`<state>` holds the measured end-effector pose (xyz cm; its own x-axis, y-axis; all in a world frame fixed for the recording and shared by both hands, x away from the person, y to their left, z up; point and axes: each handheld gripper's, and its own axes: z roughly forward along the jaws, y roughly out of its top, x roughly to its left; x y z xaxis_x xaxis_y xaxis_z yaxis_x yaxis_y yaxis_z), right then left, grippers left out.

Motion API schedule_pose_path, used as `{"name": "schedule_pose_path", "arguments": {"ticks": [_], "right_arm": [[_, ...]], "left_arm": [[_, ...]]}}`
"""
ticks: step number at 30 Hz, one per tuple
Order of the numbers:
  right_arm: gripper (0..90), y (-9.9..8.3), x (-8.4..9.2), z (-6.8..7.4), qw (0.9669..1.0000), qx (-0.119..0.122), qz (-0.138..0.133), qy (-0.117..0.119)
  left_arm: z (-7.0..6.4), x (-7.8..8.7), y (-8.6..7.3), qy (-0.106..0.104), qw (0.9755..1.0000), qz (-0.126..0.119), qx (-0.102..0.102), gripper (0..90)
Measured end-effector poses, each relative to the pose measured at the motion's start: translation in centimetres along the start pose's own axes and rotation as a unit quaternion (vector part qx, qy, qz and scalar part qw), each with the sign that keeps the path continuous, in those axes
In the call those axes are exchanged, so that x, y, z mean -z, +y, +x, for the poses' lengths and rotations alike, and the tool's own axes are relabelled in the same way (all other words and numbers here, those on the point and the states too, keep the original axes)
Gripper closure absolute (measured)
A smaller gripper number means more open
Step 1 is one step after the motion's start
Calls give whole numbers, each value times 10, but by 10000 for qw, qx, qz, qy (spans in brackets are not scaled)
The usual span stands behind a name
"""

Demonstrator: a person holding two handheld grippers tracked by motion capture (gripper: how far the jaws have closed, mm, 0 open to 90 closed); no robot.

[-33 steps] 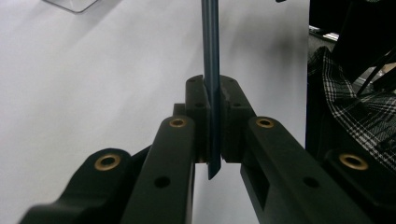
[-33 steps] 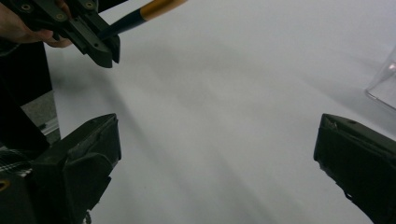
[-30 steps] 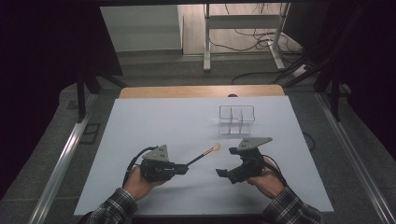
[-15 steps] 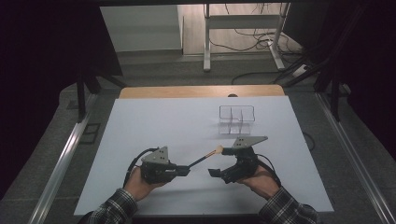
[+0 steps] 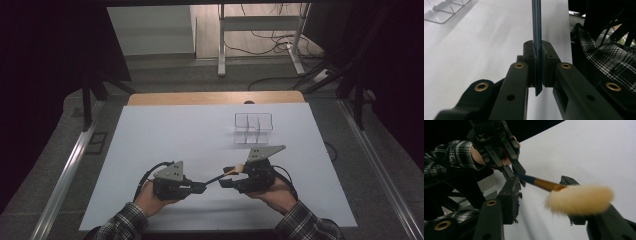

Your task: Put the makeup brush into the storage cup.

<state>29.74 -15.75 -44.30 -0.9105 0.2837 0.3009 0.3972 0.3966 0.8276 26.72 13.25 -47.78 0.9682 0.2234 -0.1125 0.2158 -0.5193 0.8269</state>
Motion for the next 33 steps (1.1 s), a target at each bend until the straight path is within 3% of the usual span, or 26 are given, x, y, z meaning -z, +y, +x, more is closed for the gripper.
{"name": "schedule_pose_path", "arguments": {"ticks": [8,11,12,14,16,19,25,33], "right_arm": [[708,0,1,-3,9996,-151,-22,220],[796,0,0,-5,9983,-291,17,506],[837,1,0,-7,9964,-373,-7,763],[838,3,0,-3,9985,-241,85,475],[839,3,0,-4,9993,-185,172,287],[839,2,0,-6,9995,-208,250,12],[838,3,2,-6,9995,-152,264,-128],[838,3,4,-6,9988,-108,313,-357]], "left_arm": [[-1,-3,0,-32,9999,139,-73,845],[0,-6,-1,69,9994,326,-78,828],[1,-7,-1,118,9992,386,-14,788],[1,-8,-1,237,9988,439,11,603],[1,-9,0,529,9973,511,54,434],[3,-9,-1,627,9965,535,154,306],[6,-10,-2,809,9944,622,264,199],[10,-7,-5,990,9912,620,623,89]]}}
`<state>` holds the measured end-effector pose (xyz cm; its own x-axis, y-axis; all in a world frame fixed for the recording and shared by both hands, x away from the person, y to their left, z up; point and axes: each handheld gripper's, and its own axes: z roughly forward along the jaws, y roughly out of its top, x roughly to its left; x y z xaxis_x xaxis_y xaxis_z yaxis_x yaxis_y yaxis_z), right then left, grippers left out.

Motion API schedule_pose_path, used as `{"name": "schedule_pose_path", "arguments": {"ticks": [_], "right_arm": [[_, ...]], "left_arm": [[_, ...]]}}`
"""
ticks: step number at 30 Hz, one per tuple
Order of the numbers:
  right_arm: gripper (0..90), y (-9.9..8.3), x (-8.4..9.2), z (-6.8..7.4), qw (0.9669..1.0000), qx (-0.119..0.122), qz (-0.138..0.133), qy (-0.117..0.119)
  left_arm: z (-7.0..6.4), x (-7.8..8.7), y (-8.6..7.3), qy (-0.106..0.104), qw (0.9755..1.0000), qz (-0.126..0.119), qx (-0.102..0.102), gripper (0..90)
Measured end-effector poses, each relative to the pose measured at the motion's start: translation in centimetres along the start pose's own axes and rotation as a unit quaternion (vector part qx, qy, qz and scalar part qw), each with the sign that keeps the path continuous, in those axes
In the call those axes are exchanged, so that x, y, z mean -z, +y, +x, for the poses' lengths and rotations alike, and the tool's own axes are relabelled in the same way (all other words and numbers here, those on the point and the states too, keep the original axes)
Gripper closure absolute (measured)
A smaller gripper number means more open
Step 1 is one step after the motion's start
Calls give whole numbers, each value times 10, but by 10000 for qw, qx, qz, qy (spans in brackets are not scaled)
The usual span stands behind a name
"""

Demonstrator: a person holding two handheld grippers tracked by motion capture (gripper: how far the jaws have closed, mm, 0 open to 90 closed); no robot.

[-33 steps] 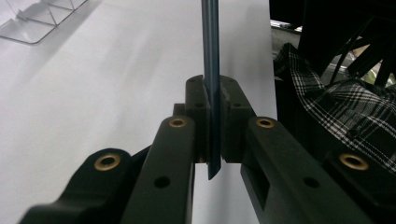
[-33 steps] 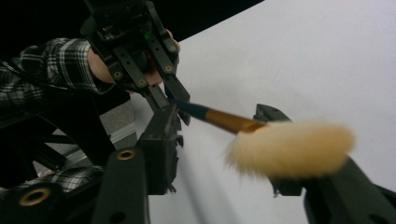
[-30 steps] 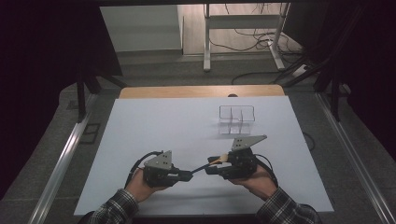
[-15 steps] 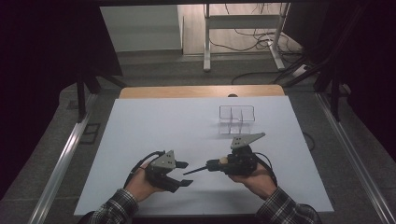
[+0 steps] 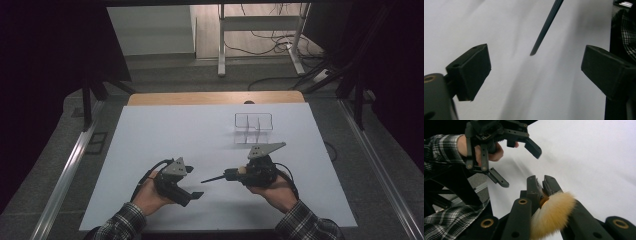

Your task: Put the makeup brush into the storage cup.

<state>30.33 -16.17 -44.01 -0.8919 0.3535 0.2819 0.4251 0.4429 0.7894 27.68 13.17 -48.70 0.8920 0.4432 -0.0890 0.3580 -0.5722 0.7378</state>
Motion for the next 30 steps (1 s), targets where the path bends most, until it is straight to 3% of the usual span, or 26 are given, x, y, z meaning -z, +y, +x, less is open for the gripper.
{"name": "schedule_pose_path", "arguments": {"ticks": [12,21,30], "right_arm": [[837,-1,6,-3,9996,-35,-53,-262],[838,-2,12,-7,9987,-25,-109,-493],[838,-4,15,-10,9980,-35,-128,-614]], "left_arm": [[6,14,-8,303,9990,-56,312,26],[9,24,-18,583,9969,-74,522,10],[12,32,-27,697,9955,-83,643,10]]}}
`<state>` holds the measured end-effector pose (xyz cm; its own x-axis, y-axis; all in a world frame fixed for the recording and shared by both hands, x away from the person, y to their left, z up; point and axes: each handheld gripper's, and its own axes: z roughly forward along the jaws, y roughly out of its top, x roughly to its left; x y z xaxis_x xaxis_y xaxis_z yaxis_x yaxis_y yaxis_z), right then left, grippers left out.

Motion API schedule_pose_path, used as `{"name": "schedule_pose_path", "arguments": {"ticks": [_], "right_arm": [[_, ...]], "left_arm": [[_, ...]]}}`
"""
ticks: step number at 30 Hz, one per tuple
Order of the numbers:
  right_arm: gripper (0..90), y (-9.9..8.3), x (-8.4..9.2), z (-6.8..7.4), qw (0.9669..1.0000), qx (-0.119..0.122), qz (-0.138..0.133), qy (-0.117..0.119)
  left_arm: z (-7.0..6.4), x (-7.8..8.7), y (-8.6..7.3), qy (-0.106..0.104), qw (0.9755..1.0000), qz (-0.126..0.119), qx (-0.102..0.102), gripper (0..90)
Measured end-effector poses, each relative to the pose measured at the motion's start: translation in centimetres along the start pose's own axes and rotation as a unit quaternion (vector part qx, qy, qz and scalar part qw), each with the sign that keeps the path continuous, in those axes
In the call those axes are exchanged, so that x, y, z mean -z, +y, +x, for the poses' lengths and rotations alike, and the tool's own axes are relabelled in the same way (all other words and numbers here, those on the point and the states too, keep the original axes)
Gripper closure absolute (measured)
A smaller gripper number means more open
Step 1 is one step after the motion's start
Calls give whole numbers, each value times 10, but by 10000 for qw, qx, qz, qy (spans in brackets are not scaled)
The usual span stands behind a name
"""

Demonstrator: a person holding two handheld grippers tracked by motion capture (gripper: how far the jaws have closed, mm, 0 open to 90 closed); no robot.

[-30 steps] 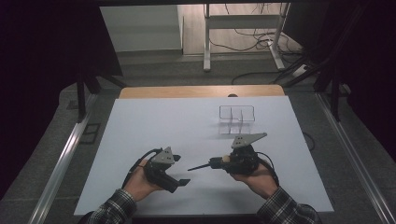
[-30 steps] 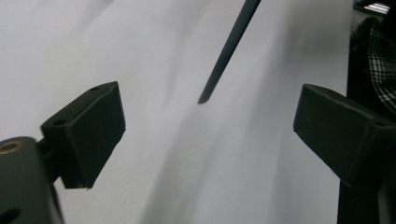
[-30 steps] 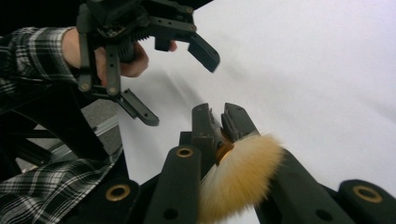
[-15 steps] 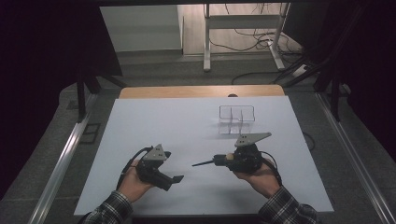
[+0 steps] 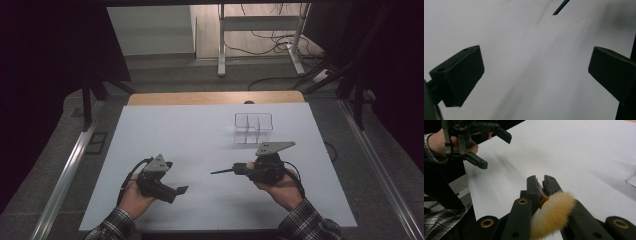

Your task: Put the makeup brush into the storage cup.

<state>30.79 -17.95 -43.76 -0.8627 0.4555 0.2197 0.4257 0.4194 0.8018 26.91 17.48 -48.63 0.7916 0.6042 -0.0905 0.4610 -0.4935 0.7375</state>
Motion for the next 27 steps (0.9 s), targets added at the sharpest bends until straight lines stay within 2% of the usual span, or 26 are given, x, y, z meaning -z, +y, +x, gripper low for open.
{"name": "schedule_pose_path", "arguments": {"ticks": [15,27], "right_arm": [[838,0,6,-5,9998,15,-67,-212],[838,1,14,-9,9991,-68,-179,-389]], "left_arm": [[5,10,-10,171,9995,35,246,0],[9,21,-19,371,9988,71,297,0]]}}
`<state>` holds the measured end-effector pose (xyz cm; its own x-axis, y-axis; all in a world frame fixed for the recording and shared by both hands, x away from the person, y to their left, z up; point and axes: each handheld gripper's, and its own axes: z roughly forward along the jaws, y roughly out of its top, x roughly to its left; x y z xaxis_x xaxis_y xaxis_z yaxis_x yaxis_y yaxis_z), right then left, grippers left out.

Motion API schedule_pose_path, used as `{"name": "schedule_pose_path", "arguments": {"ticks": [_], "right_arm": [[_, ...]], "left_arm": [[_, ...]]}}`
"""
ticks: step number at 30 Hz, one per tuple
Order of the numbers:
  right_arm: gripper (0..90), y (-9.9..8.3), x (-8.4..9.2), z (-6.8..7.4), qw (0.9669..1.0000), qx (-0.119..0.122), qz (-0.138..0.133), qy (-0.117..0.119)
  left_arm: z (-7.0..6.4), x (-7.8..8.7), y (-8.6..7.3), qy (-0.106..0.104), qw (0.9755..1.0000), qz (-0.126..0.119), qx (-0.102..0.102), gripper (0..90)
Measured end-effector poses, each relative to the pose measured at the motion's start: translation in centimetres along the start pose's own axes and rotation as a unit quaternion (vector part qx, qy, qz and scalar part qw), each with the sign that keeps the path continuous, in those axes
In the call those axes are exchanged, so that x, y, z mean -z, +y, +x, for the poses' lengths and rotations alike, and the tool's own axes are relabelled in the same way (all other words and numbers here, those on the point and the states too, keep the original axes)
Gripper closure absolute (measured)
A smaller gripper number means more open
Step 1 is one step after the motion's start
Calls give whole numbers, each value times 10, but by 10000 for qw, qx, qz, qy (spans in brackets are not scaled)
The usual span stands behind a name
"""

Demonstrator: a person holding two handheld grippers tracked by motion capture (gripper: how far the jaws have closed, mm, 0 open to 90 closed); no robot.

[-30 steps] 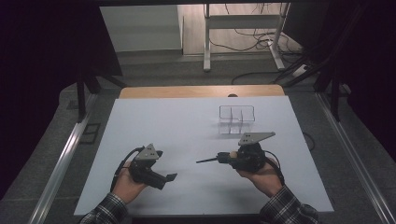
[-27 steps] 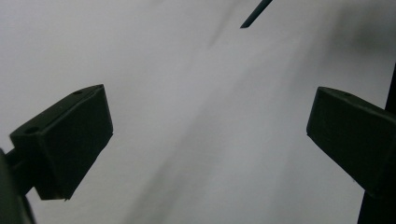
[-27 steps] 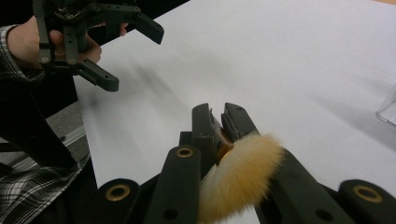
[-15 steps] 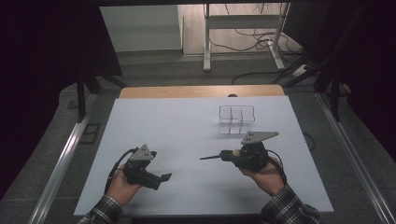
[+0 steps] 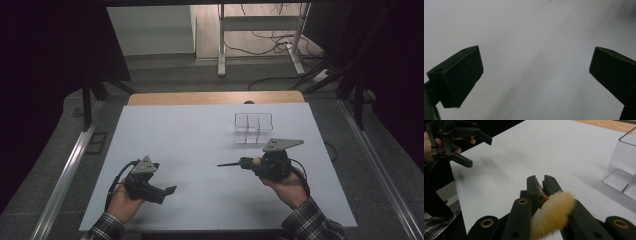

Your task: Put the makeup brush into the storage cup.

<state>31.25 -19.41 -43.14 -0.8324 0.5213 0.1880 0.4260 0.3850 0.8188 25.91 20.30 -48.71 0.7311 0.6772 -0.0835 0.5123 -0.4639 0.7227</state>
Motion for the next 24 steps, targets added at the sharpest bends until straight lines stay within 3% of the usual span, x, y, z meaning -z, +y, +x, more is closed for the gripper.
{"name": "schedule_pose_path", "arguments": {"ticks": [24], "right_arm": [[838,2,10,-8,9995,-49,-152,-265]], "left_arm": [[6,18,-16,259,9994,29,232,0]]}}
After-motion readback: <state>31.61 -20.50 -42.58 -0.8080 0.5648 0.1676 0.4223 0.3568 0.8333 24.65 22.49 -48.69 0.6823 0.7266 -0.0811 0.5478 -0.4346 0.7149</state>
